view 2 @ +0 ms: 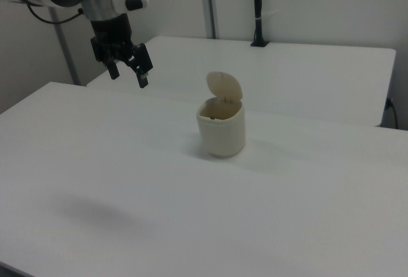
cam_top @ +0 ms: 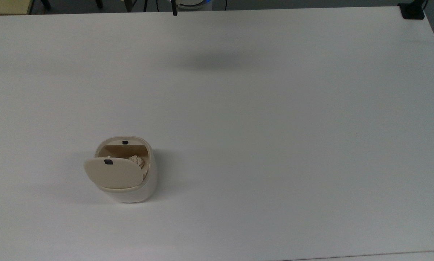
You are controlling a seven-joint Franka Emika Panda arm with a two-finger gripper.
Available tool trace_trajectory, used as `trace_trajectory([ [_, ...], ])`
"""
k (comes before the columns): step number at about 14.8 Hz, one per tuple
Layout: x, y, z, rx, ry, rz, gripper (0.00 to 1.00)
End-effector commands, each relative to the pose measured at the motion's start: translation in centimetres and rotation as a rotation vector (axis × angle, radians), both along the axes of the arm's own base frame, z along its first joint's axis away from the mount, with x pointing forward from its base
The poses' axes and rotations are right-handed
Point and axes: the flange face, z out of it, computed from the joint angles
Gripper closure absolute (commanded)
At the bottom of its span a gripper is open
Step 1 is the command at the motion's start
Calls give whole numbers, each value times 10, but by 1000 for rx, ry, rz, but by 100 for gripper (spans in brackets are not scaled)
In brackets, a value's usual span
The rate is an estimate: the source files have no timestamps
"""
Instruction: Close the trash bin
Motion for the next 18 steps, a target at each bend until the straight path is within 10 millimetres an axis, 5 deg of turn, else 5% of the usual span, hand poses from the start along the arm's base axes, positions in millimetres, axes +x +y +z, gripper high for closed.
trace_trajectory([
  [1,-2,1,1,-8,7,16,0],
  [12,7,1,-4,-9,-37,31,0],
  [16,31,0,-10,-17,-140,39,46],
  [18,51,-2,-17,-5,-228,6,83],
])
